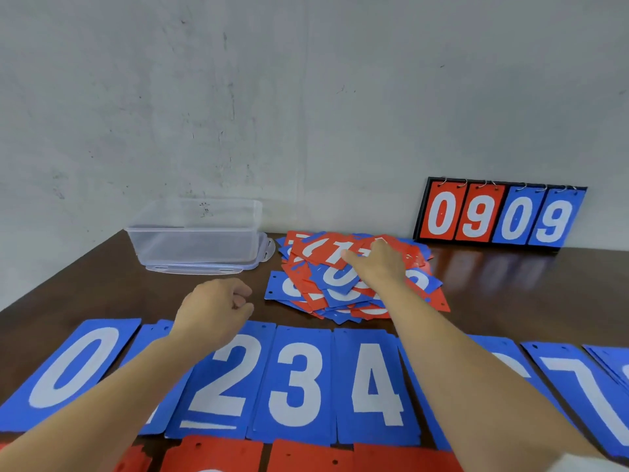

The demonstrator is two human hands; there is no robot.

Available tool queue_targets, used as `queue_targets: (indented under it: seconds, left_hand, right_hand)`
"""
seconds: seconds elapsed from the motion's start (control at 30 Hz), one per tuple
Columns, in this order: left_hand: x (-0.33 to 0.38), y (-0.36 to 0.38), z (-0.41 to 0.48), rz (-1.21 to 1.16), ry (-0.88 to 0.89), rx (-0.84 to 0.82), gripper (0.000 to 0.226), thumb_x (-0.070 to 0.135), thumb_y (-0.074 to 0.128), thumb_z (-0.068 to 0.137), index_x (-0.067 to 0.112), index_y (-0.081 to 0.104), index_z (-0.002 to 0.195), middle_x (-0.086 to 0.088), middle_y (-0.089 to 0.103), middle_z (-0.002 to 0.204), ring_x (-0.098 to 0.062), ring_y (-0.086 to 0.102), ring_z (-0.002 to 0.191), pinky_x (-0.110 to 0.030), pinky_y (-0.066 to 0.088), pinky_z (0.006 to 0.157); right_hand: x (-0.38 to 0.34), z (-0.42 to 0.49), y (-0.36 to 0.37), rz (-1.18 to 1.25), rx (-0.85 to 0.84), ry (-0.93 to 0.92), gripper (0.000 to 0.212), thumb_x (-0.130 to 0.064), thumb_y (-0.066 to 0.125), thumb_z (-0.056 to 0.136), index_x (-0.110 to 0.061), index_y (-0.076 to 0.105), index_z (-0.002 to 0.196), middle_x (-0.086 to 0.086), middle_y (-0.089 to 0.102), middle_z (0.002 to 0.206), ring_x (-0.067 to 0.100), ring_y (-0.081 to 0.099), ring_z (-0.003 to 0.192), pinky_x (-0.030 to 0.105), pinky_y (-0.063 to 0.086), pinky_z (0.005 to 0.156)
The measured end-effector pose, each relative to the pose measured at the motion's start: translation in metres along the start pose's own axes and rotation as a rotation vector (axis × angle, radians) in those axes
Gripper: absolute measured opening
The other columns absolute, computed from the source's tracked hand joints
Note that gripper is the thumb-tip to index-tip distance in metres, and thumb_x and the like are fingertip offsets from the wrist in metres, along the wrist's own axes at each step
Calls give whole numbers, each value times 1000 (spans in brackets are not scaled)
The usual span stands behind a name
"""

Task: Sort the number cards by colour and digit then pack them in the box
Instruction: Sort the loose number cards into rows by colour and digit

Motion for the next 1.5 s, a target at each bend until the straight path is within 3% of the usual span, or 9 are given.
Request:
queue_targets:
  seconds: [0.23, 0.57, 0.73, 0.8, 0.97, 1.07, 1.23, 1.37, 1.5]
  left_hand:
    - [-11, 2, 4, 27, -13, 35, 25, 25, 65, 89, 23, 66, 114, 13, 63, 89, -5, 59, 85, -17, 44, 71]
    - [-7, -1, 11, 46, -16, 30, 25, 27, 66, 89, 25, 66, 113, 16, 62, 90, -4, 60, 86, -29, 53, 81]
    - [0, -3, 14, 56, -19, 10, 26, 28, 64, 89, 26, 66, 115, 17, 62, 90, -7, 60, 89, -31, 52, 84]
    - [6, -2, 15, 57, -16, 5, 27, 28, 63, 89, 26, 65, 116, 15, 63, 91, -9, 60, 91, -33, 52, 86]
    - [24, 2, 18, 32, -4, -5, 28, 27, 63, 90, 24, 65, 117, 11, 65, 95, -9, 61, 93, -30, 52, 85]
    - [37, 8, 21, -16, 9, -18, 27, 24, 65, 89, 21, 66, 116, 9, 66, 97, -8, 61, 91, -26, 51, 83]
    - [71, 15, 19, -127, 77, -7, 34, 24, 67, 88, 16, 63, 121, 2, 67, 107, -13, 62, 97, -31, 51, 89]
    - [97, 13, 18, -274, 124, -10, 50, 29, 69, 87, 14, 55, 133, 0, 62, 127, -16, 60, 112, -34, 51, 95]
    - [112, 5, 13, -532, 106, -93, 45, 24, 68, 88, 11, 59, 130, -2, 65, 121, -15, 63, 108, -30, 51, 92]
  right_hand:
    - [-9, 30, 37, -255, -88, 4, 103, -74, 57, 77, -6, 25, 148, 15, 29, 153, 33, 26, 142, 44, 24, 114]
    - [7, 49, 32, -286, -196, 80, 113, -71, 70, 68, -10, 21, 150, 15, 21, 156, 34, 19, 144, 47, 25, 113]
    - [16, 50, 24, -288, -207, 74, 107, -66, 74, 67, -12, 26, 147, 11, 34, 150, 32, 31, 138, 48, 33, 108]
    - [22, 50, 20, -229, -207, 100, 102, -59, 78, 67, -12, 31, 144, 10, 41, 145, 33, 38, 134, 47, 39, 105]
    - [41, 50, 3, 296, -66, 82, 47, -2, 66, 83, -3, 50, 127, 4, 59, 120, 21, 57, 108, 31, 48, 83]
    - [54, 46, -8, 570, -64, 98, 39, 3, 65, 82, -4, 59, 120, 6, 67, 114, 23, 64, 101, 35, 55, 77]
    - [47, 33, -40, 773, -189, 71, 24, 0, 64, 88, -10, 64, 109, 9, 69, 111, 24, 67, 100, 42, 54, 92]
    - [22, 10, -70, 861, -297, -25, 24, -1, 61, 91, -9, 61, 113, 5, 70, 103, 18, 68, 93, 32, 57, 78]
    - [-6, -16, -89, 865, -393, -114, 27, 3, 59, 90, -8, 61, 115, 8, 70, 105, 19, 69, 93, 28, 57, 70]
Point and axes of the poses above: each hand's wrist, its own z-axis towards the middle knuckle, its own y-axis out of the palm, x = y × z, the point moved 5 cm from there along z, towards the middle knuckle
